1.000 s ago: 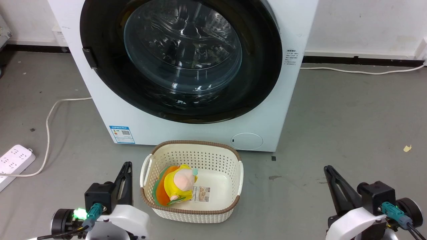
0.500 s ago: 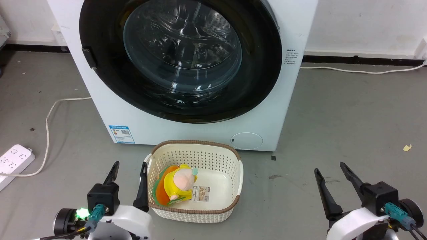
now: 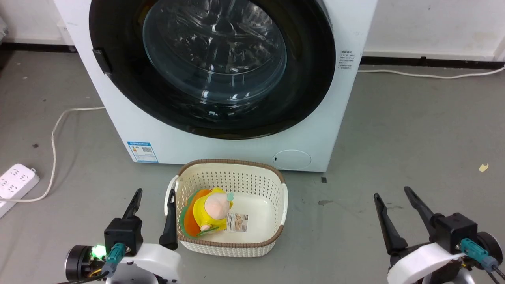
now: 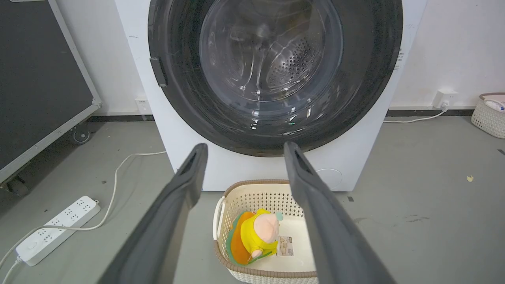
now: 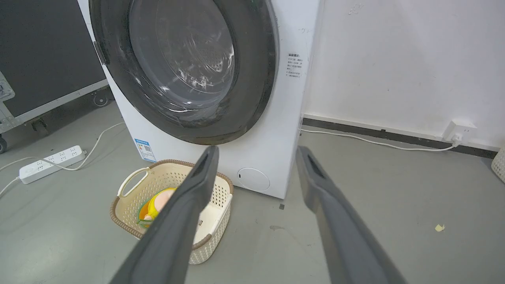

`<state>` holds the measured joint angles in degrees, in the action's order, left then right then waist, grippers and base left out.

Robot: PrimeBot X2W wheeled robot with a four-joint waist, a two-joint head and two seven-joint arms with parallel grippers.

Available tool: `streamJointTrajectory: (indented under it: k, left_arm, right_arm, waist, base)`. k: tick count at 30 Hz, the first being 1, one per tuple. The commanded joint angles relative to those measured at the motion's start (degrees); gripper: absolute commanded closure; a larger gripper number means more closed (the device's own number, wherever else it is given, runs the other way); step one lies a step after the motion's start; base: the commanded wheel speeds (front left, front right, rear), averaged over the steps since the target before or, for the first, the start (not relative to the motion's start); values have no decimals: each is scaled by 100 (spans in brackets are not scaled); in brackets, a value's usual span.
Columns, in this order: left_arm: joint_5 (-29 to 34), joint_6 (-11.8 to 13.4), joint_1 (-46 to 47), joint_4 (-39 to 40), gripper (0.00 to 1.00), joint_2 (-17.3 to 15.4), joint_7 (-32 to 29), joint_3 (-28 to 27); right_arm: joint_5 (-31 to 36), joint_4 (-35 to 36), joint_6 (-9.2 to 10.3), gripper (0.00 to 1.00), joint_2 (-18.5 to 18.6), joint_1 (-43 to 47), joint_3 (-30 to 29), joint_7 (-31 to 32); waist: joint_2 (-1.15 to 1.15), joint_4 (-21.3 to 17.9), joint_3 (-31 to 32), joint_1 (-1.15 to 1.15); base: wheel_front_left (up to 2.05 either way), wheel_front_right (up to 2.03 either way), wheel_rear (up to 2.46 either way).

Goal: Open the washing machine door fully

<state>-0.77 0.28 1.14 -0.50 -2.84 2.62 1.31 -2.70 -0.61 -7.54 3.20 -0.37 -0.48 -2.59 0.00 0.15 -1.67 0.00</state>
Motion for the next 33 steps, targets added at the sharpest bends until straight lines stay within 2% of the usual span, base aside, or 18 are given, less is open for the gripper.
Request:
streamJointTrajectory:
  k: [1,18,19,20,33]
  left_arm:
    - [-28,37,59,9,0,-3,55,31]
    - [-69,90,389,125,0,-2,259,275]
    - [-77,100,451,131,0,-2,295,319]
    - [-80,103,470,133,0,-2,307,335]
    - [-124,160,659,163,0,-2,462,479]
  right_arm:
    - [-68,2,1,0,12,-98,1,-60]
    - [-723,49,2,0,317,-1032,13,-58]
    - [-915,24,2,85,357,-1262,42,5]
    - [-997,6,2,100,356,-1340,30,25]
    - [-2305,-432,3,100,86,-2364,-473,603]
  waist:
    - [0,15,-47,0]
    - [0,206,-676,0]
    - [0,235,-784,0]
    - [0,246,-814,0]
    - [0,390,-1156,0]
  base:
    - [0,0,0]
    - [0,0,0]
    - [0,0,0]
    - [0,0,0]
    - [0,0,0]
